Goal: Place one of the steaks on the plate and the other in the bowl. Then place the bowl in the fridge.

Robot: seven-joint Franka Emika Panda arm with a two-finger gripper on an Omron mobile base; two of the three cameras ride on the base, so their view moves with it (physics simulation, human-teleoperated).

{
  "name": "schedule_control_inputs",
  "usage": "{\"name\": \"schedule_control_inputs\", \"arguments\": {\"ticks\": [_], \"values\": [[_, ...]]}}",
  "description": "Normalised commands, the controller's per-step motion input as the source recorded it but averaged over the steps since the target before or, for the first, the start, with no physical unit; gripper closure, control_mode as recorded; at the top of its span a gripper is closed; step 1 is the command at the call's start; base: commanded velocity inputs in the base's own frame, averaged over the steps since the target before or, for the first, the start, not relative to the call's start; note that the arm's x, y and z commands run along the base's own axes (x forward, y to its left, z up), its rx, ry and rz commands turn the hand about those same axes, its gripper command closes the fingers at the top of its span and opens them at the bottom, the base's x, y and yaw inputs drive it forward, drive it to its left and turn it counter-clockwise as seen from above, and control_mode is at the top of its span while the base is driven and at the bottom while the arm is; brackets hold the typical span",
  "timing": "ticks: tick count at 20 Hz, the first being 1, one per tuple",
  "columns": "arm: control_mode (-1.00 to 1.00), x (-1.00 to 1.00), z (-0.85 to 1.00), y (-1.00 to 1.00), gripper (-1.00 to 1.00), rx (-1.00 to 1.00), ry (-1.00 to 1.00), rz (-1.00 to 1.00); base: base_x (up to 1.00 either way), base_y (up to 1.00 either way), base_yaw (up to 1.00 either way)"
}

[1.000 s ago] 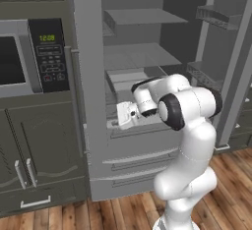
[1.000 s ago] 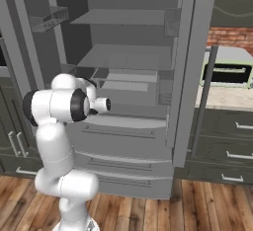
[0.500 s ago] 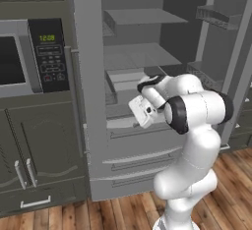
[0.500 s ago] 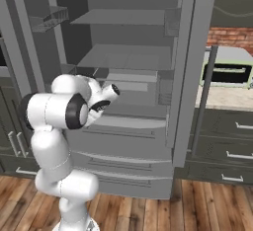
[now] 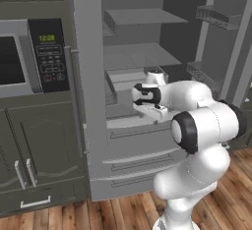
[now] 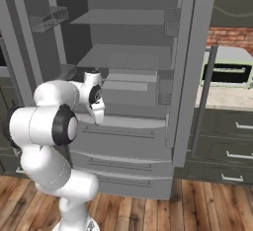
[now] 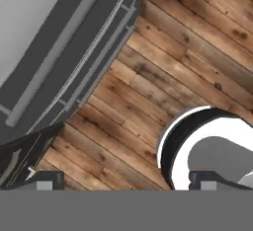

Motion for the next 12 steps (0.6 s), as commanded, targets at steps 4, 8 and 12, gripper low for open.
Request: {"name": "schedule_control_inputs", "arguments": {"ticks": [4, 8, 12], "values": [[-1.00, -1.00, 0.15, -0.05, -1.00, -0.44, -0.25, 0.57, 0.00, 0.00, 0.00], [-1.00, -0.87, 0.74, -0.08, -1.00, -0.14, -0.15, 0.55, 0.00, 0.00, 0.00], [-1.00, -0.40, 1.00, -0.21, -1.00, 0.00, 0.03, 0.34, 0.00, 0.00, 0.00]]}}
